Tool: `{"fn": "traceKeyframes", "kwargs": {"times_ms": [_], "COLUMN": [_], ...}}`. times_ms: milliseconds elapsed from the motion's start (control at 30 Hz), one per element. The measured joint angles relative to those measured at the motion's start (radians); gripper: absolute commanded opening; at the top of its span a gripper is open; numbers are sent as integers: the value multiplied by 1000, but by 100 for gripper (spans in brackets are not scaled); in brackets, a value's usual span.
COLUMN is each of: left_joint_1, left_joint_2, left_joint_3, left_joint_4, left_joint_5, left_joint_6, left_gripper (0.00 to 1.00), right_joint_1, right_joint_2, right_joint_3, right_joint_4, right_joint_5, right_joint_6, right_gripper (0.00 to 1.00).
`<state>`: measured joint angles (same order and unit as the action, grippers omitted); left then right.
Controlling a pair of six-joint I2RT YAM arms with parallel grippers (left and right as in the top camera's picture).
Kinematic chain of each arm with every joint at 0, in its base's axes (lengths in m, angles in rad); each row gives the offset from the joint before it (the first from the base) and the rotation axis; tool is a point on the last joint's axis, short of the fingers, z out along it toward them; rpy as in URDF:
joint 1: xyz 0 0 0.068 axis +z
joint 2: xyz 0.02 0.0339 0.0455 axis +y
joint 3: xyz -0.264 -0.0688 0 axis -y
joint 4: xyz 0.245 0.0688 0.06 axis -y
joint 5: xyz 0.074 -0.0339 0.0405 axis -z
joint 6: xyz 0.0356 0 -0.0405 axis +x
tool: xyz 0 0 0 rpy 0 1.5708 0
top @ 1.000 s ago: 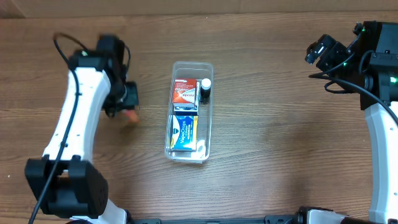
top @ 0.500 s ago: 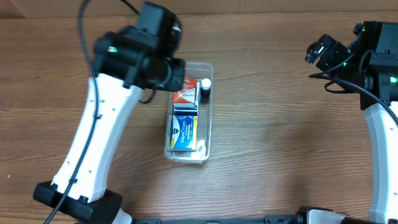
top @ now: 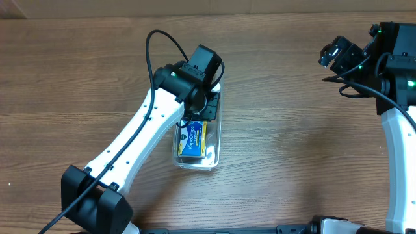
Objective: Pack container
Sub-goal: 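Lower the orange tube into the container's middle and release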
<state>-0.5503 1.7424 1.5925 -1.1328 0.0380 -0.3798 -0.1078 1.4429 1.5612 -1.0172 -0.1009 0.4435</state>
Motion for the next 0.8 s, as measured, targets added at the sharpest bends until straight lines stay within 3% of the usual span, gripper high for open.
{"fn": "traceKeyframes", "kwargs": {"times_ms": [200,267,400,500,800], "left_joint_1": [0,0,0,0,0], "left_joint_2": [1,2,3,3,3], "left_joint_3": [-110,-142,-169,-170,-171], "left_joint_4": [163,202,243,274,320], "left_joint_5": [-1,-1,-6,-11,-11], "left_joint_6": [-7,-8,-13,-13,-13], "left_gripper": [34,38,57,64,64], "right_joint_1": [0,0,0,0,0], "right_joint_2": [0,0,0,0,0], "right_joint_3": [0,0,0,0,0], "right_joint_4": [0,0,0,0,0], "right_joint_5": [0,0,0,0,0], "right_joint_6": [0,1,0,0,0], "right_gripper": [100,100,100,100,100]}}
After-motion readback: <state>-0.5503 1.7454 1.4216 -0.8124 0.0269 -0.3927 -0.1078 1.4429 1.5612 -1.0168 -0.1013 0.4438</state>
